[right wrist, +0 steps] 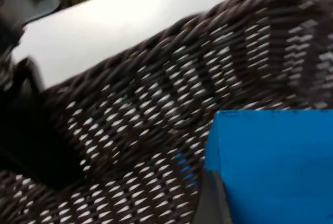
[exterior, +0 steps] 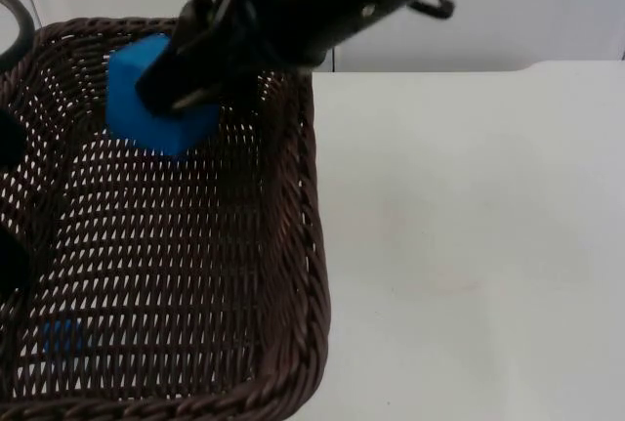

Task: Pick up the basket with the left hand and place the largest block into the basket with the right hand.

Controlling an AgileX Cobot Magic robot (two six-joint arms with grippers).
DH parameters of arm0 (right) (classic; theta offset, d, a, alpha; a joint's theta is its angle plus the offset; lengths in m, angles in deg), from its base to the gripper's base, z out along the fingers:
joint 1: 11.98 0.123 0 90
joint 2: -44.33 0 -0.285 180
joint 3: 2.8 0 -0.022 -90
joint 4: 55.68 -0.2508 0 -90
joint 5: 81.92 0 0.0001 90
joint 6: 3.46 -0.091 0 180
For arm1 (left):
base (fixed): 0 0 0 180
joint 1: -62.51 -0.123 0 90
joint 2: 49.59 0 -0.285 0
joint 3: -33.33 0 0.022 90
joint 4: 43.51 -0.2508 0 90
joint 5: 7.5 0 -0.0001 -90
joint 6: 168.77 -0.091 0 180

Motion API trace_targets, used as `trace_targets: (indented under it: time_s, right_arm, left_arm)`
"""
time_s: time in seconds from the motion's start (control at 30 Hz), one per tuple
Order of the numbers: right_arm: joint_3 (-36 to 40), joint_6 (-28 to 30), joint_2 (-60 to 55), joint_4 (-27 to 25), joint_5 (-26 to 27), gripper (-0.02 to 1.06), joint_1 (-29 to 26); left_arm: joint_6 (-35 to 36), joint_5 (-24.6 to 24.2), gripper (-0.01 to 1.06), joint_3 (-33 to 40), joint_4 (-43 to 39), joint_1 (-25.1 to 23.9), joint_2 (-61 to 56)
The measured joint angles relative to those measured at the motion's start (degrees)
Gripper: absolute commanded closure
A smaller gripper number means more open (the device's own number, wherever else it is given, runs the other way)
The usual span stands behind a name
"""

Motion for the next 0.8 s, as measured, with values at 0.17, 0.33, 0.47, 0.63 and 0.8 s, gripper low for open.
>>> trace_targets:
  time_s: [0.17,0.33,0.47,0.63,0.8]
  right_arm:
    - [0.0,1.2,-1.2,-0.1,0.0,0.48,1.6]
    - [0.0,1.4,-1.2,-0.4,0.8,0.23,1.6]
    - [0.0,1.5,-1.2,-0.6,2.6,0.21,1.6]
    - [0.0,1.5,1.5,-0.3,4.5,0.21,1.6]
    - [0.0,1.5,6.9,1.9,4.7,0.21,0.3]
  left_arm:
    - [0.0,0.0,1.05,0.0,0.0,0.0,0.0]
    - [0.0,0.0,1.05,0.0,0.0,0.0,0.0]
    - [-0.1,-0.1,1.05,0.0,0.0,0.0,0.0]
    - [-0.6,-0.1,1.05,0.0,0.0,0.0,0.0]
    - [-0.6,-0.1,1.05,0.0,0.0,0.0,0.0]
